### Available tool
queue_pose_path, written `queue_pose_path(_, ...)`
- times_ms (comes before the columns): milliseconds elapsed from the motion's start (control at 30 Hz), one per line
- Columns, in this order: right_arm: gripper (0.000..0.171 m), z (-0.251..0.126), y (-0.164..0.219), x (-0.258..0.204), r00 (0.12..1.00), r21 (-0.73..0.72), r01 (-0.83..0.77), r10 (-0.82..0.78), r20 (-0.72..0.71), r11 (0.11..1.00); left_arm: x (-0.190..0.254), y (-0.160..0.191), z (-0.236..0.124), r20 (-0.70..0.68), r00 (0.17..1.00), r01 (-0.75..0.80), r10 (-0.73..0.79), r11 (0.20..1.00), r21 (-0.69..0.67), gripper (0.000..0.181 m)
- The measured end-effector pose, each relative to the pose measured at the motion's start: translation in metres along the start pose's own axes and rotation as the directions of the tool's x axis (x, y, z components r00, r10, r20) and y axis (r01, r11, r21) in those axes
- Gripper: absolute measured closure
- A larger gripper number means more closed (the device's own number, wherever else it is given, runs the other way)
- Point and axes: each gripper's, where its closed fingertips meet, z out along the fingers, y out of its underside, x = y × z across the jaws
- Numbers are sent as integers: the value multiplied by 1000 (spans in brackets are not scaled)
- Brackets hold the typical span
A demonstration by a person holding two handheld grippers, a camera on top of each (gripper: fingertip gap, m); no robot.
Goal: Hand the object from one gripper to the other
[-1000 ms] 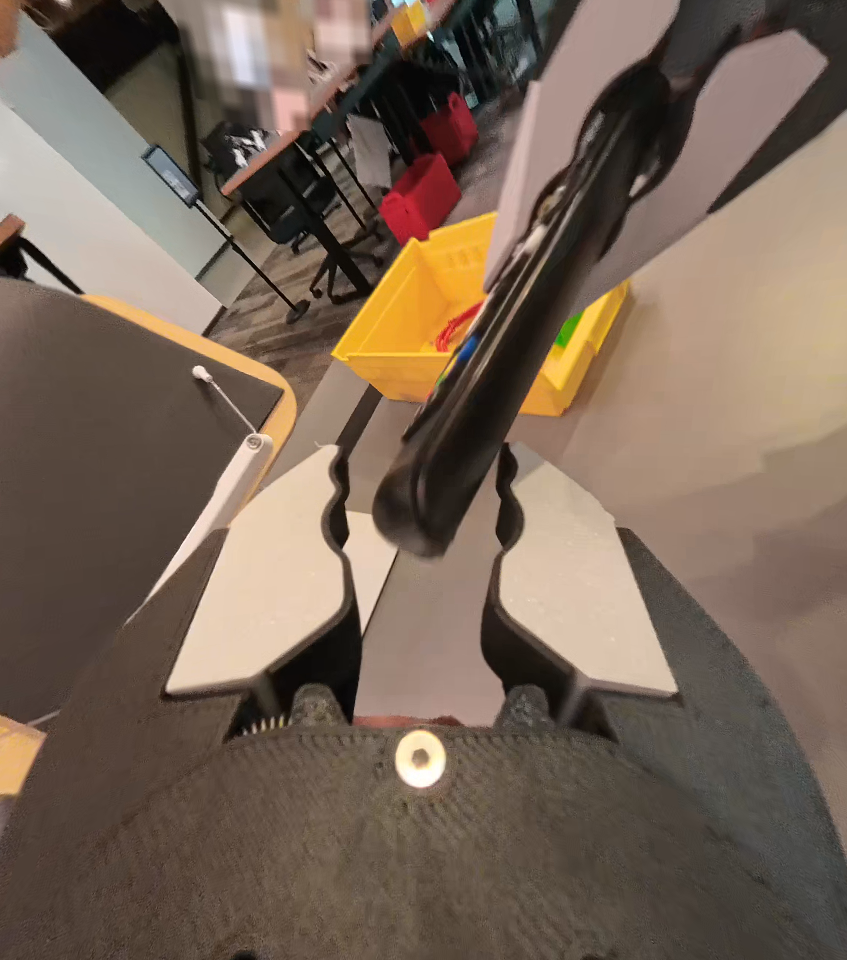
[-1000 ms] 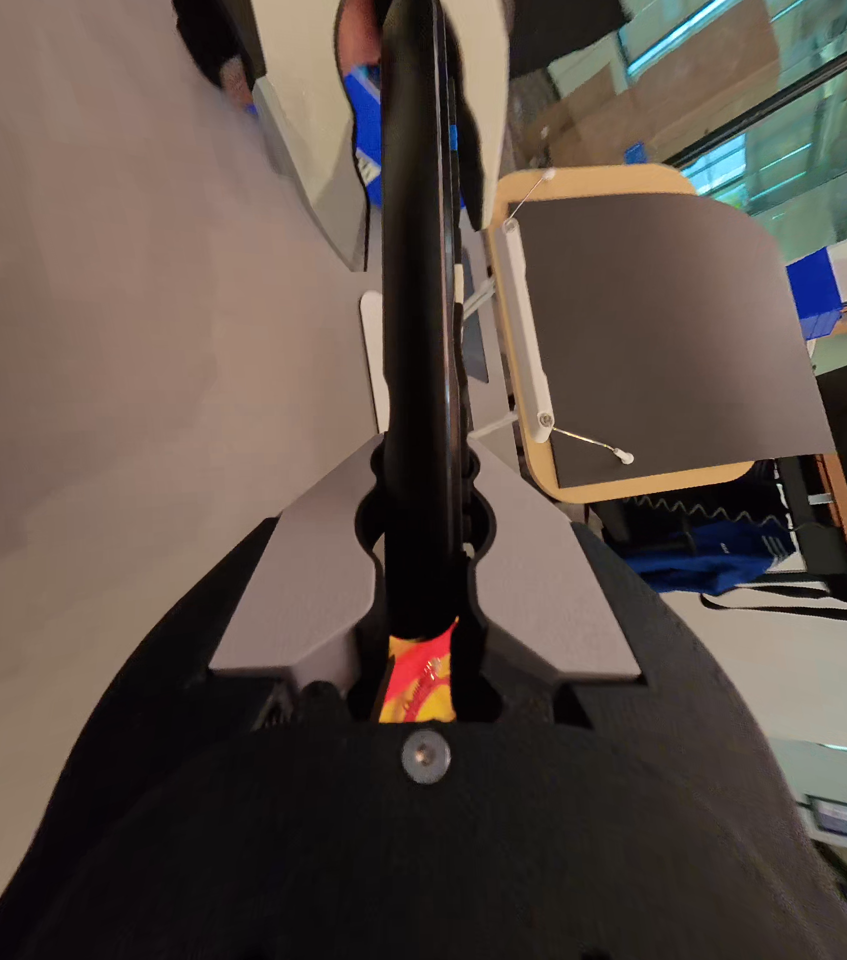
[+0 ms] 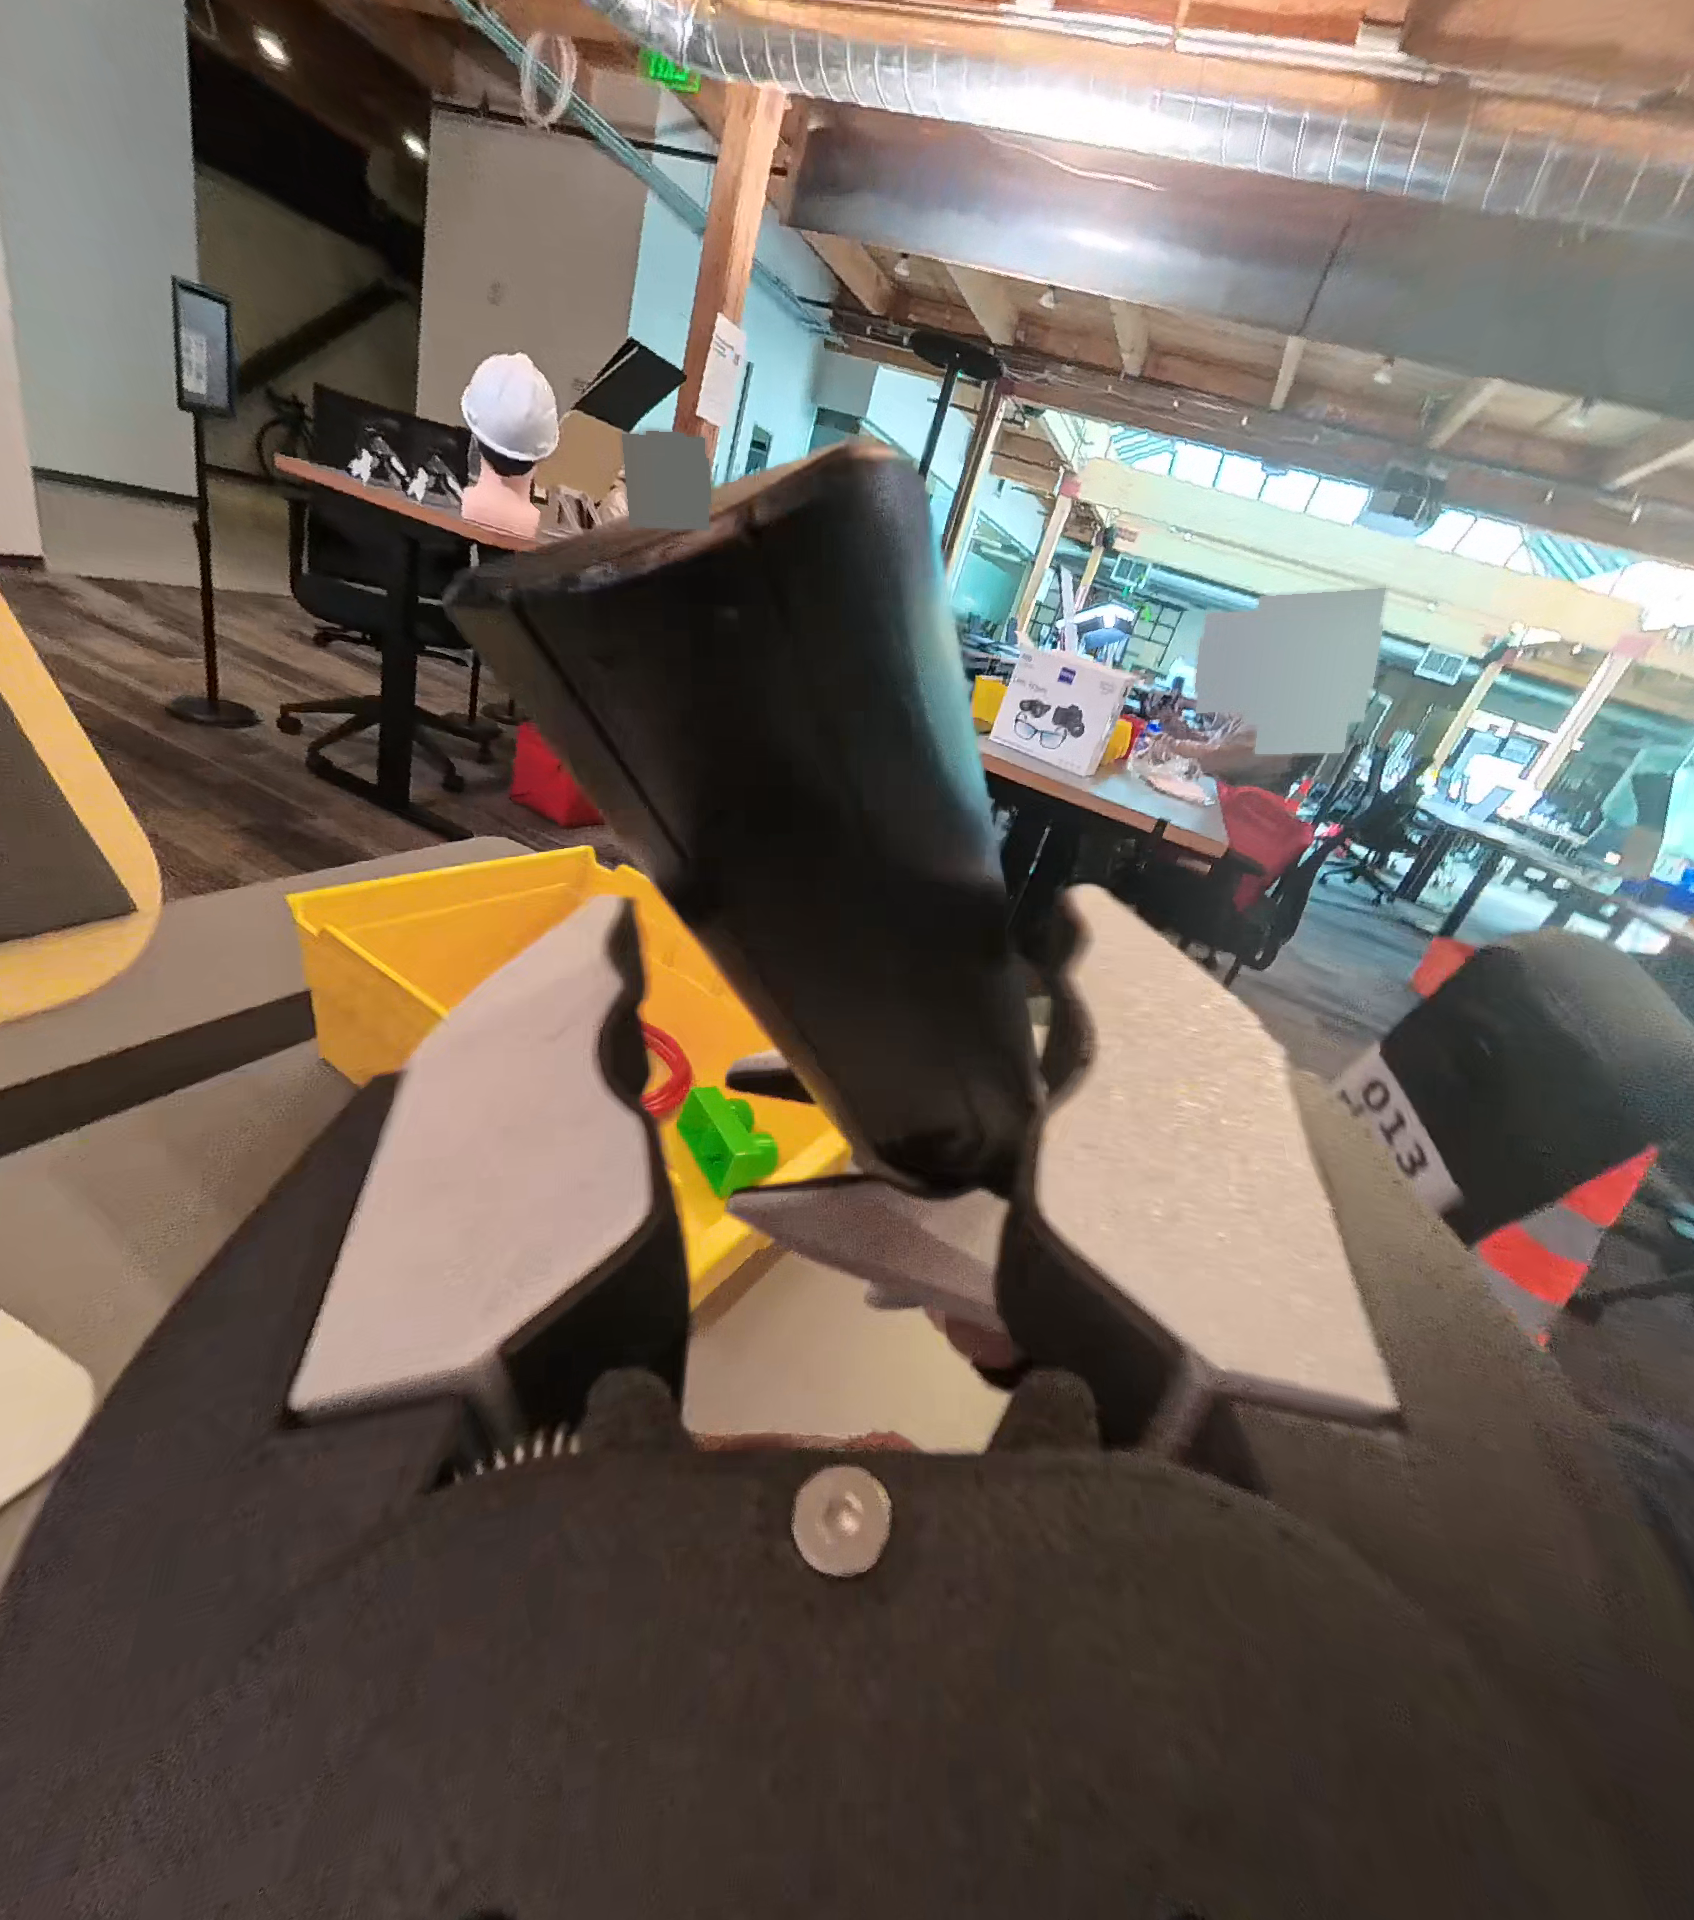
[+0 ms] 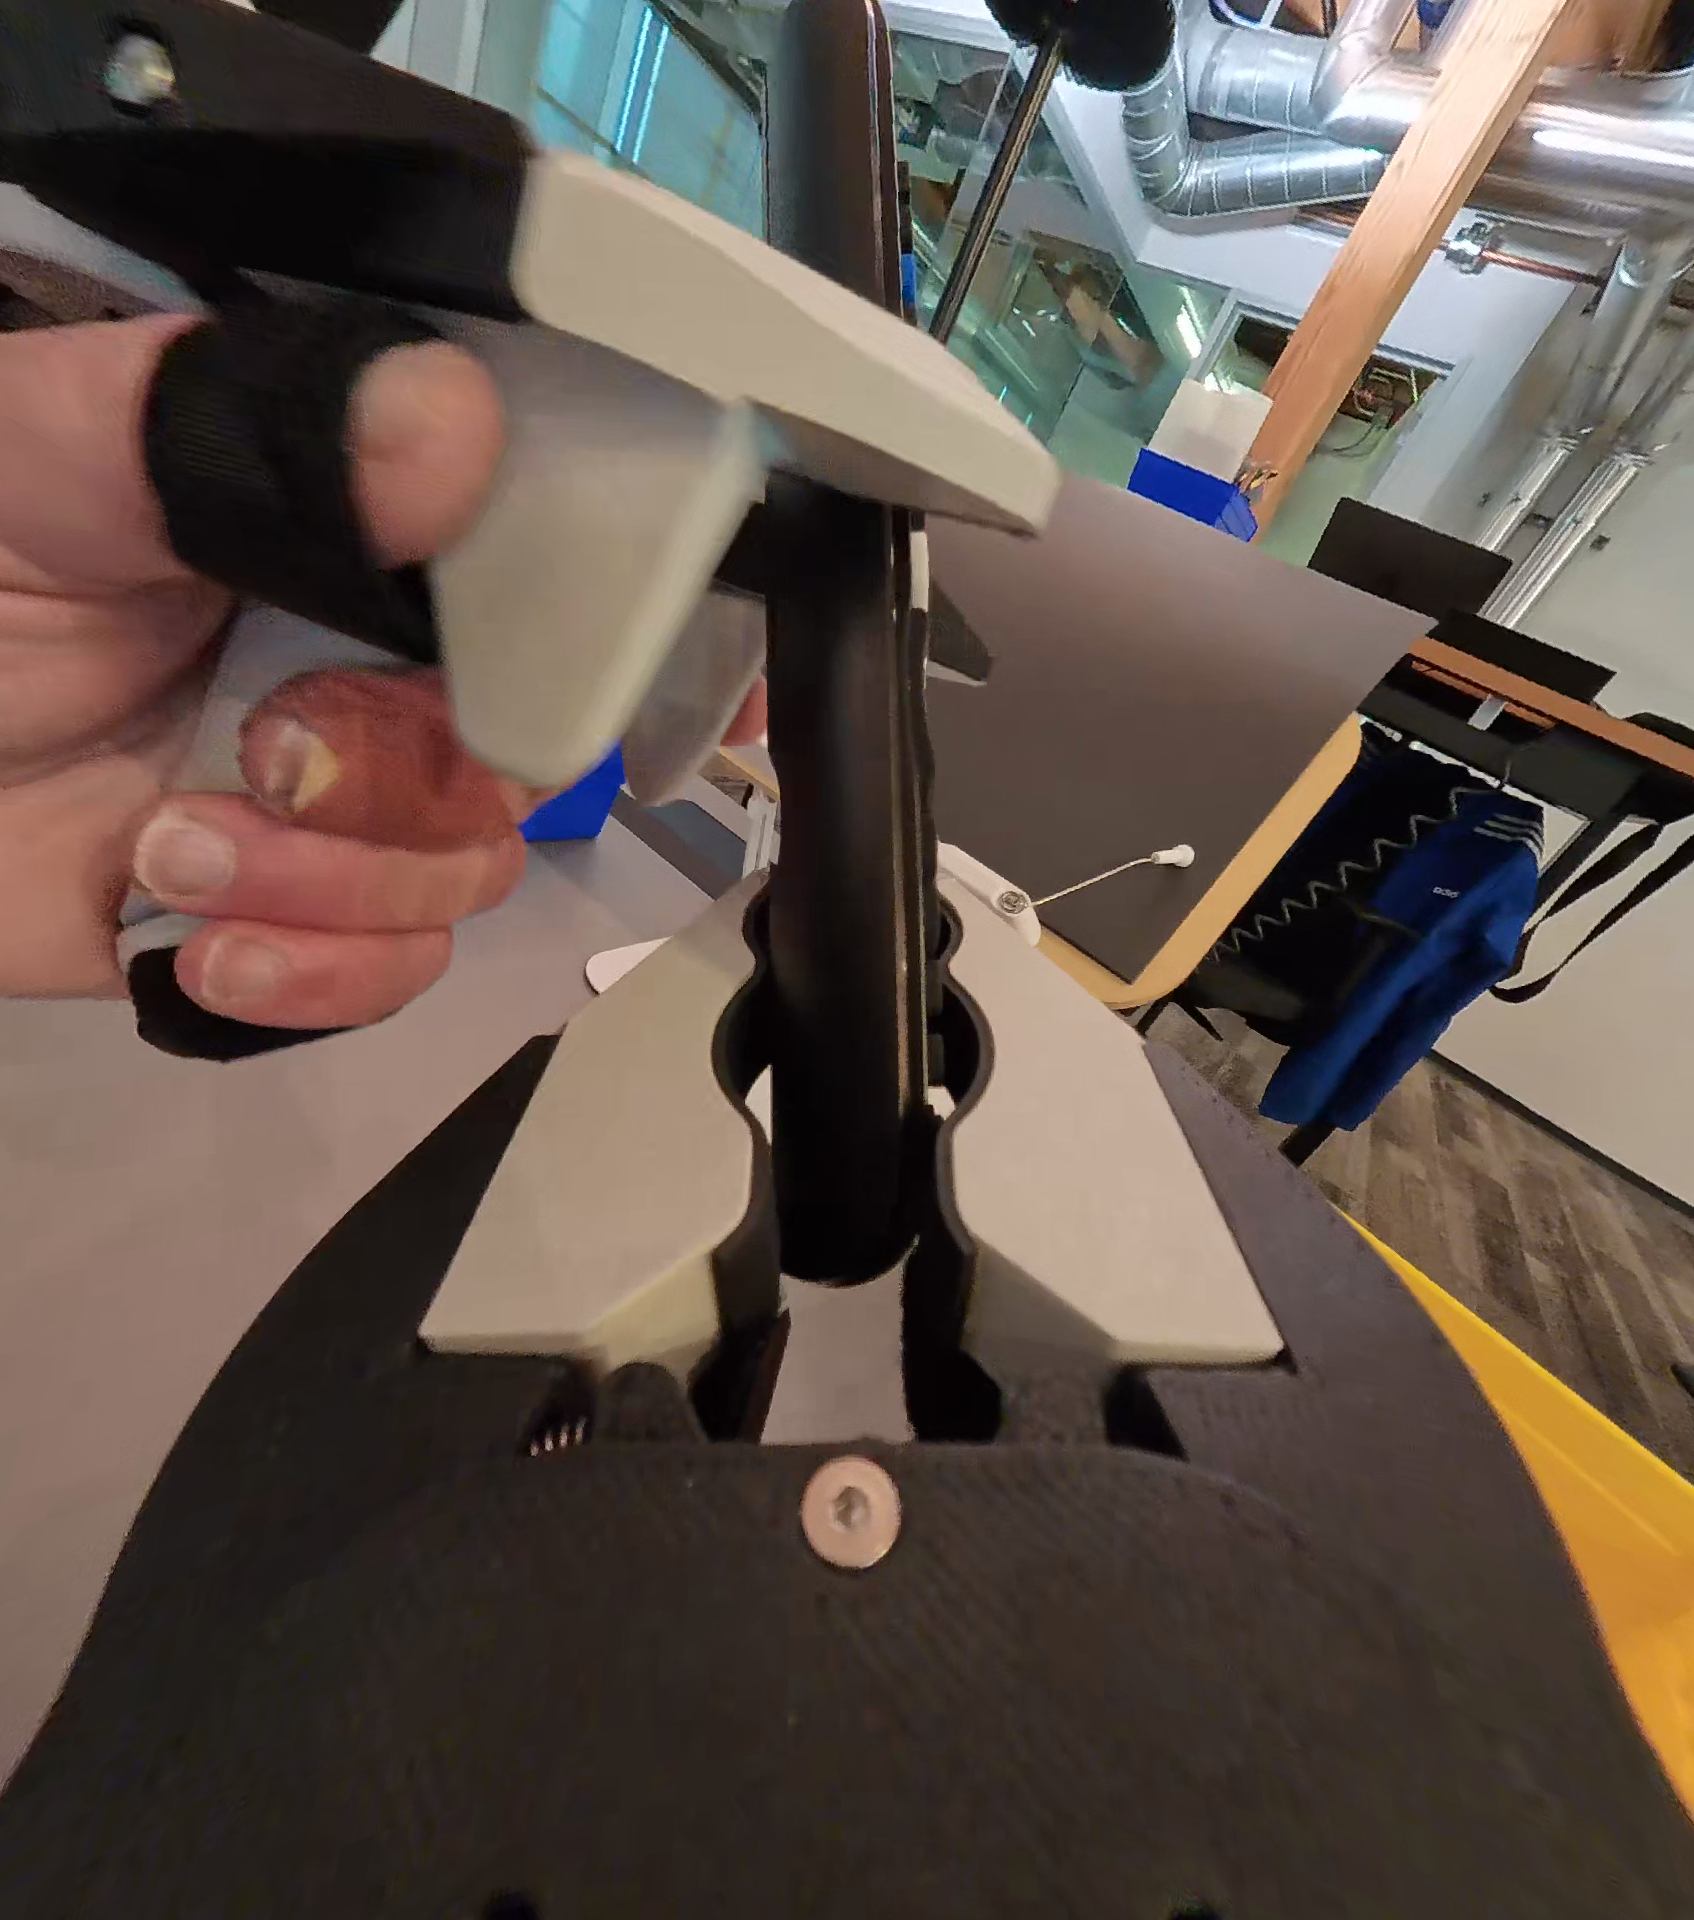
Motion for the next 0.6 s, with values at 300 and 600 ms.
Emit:
queue_pose_path(300, 143, 1, 4, -11, 999, -14, 40, -39, 33, 999, 4, 4, 1, -37, 999, 12, -13, 1000, -25, 127)
queue_pose_path(600, 119, -31, -7, -20, 971, 12, 112, -112, 210, 994, 7, 1, -11, -146, 986, -99, 76, 982, -163, 128)
